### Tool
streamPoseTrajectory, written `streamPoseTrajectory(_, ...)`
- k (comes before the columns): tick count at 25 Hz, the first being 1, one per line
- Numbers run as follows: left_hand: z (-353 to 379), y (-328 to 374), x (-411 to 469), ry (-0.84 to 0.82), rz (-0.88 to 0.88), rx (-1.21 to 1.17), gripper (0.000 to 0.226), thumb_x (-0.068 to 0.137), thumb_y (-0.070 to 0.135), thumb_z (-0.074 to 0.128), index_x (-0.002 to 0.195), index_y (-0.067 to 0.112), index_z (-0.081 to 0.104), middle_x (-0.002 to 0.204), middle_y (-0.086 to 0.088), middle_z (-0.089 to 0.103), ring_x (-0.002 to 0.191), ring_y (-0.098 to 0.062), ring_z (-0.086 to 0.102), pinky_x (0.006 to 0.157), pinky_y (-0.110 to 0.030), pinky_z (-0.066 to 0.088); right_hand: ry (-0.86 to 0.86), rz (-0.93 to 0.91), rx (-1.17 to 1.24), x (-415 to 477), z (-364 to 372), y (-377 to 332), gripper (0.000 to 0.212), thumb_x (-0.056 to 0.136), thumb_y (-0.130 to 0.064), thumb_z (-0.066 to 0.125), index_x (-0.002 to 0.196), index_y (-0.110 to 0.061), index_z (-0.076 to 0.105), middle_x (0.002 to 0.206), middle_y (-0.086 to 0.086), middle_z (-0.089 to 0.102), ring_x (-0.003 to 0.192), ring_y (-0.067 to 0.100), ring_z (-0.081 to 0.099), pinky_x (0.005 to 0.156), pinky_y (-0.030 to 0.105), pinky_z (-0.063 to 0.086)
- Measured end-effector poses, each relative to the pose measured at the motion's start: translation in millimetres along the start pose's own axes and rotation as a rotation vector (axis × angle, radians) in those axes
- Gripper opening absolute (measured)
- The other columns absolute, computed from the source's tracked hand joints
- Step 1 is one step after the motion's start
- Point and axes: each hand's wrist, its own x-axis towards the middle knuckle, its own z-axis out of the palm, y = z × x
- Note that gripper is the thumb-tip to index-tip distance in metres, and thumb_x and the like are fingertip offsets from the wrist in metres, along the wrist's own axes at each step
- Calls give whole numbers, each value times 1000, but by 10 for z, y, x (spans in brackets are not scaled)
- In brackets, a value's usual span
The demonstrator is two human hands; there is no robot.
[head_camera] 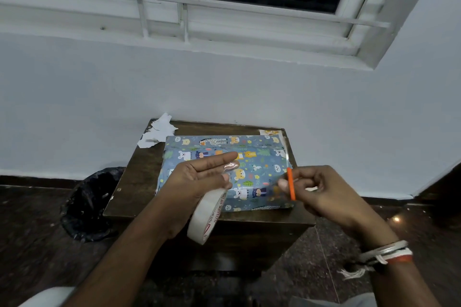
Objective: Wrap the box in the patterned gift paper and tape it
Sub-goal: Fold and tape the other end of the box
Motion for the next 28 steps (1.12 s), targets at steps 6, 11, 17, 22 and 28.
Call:
streamPoseTrajectory(6, -103, 21, -3, -40, -35, 108, 37, 90, 2, 71, 120, 23, 75, 118, 2, 76, 101, -15, 73, 83, -24, 59, -538, -91, 117, 83, 184, -45, 44, 87, -53, 66, 95, -11, 76, 75, 8, 72, 43, 12, 33, 41, 21, 25)
streamPoseTrajectory(11, -96, 21, 6, -101, -23, 140, 40, 89, -3, 70, 121, 20, 74, 119, 5, 76, 115, -8, 68, 90, -19, 56, -664, -96, 61, 144, 254, -32, 29, 93, -42, 67, 97, -15, 78, 69, 0, 71, 44, 7, 40, 42, 21, 27)
streamPoseTrajectory(17, -83, -16, -4, -159, -49, 181, 41, 88, -6, 71, 121, 18, 74, 119, 1, 76, 116, -11, 69, 93, -21, 55, -674, -63, 83, 166, 251, -83, 12, 100, -4, 61, 98, 0, 72, 62, -2, 67, 49, -4, 56, 52, 6, 40)
streamPoseTrajectory(22, -61, -7, -16, -164, -35, 232, 41, 89, -8, 69, 121, 17, 73, 118, 5, 76, 115, -7, 68, 91, -17, 54, -683, -73, 86, 180, 230, -45, 11, 99, -4, 63, 96, -4, 74, 62, -1, 68, 48, -3, 55, 53, 5, 39)
streamPoseTrajectory(28, -73, -24, -9, -189, -28, 249, 41, 89, -8, 69, 119, 20, 74, 118, 6, 76, 116, -6, 68, 93, -19, 54, -677, -77, 66, 192, 220, 29, 17, 91, -37, 72, 94, -22, 81, 66, 0, 71, 50, 18, 39, 48, 33, 22)
